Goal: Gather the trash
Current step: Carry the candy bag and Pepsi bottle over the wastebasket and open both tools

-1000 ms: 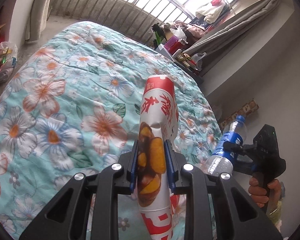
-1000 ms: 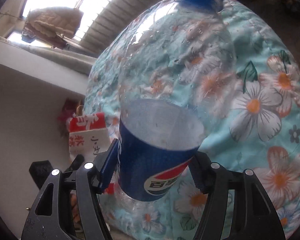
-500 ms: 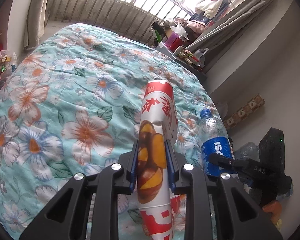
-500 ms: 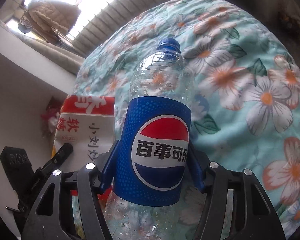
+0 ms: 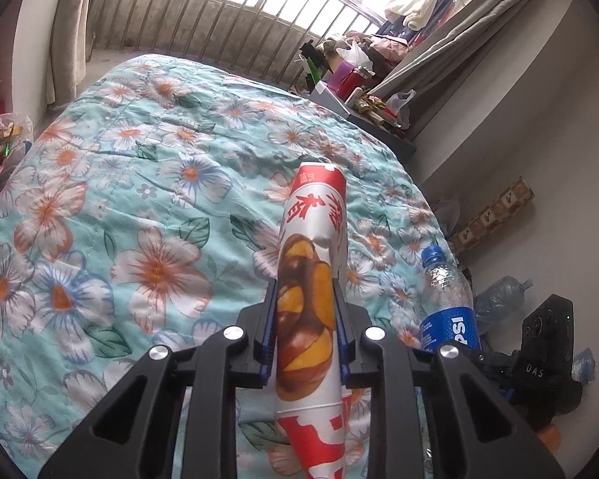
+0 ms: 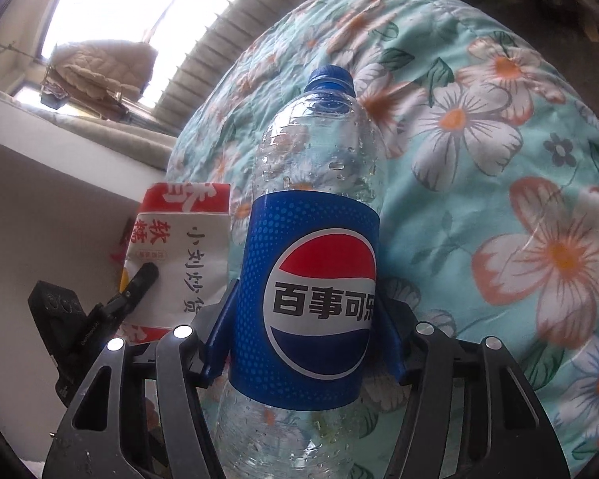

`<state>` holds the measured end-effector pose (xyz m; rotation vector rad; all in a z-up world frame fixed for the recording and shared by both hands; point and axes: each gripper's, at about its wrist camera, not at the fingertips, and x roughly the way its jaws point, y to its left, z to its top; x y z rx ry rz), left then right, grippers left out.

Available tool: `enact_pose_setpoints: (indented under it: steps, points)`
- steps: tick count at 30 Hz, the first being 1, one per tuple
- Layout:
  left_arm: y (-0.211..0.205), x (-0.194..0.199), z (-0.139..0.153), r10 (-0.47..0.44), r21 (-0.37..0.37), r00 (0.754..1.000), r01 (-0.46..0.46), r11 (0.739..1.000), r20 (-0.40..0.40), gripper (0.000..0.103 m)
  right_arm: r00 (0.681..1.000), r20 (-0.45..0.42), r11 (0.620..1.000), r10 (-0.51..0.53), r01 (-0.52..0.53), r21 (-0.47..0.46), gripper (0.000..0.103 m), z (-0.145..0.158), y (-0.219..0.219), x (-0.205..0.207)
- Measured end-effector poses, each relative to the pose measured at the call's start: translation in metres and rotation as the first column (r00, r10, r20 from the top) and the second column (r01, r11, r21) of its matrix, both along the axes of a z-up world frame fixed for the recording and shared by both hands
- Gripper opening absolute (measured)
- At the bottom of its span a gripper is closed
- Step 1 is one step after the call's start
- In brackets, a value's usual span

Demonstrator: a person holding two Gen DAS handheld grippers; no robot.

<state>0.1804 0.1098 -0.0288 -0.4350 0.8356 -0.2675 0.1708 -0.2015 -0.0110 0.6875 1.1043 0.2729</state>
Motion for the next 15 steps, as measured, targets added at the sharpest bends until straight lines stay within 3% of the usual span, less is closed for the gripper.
enact_pose_setpoints:
  steps: [8, 15]
  points:
    - [-0.005, -0.009, 0.024, -0.014, 0.025, 0.998, 0.012, 1.0, 0.058, 0.019, 0.998, 0.039, 0.997, -0.05, 0.048, 0.058, 0.057, 0.014, -0.027, -0.027]
    - [-0.027, -0.031, 0.055, -0.086, 0.099, 0.986, 0.072, 0.992, 0.145, 0.019, 0.991, 0.09, 0.989, -0.101, 0.09, 0.119, 0.057, 0.025, -0.045, -0.06]
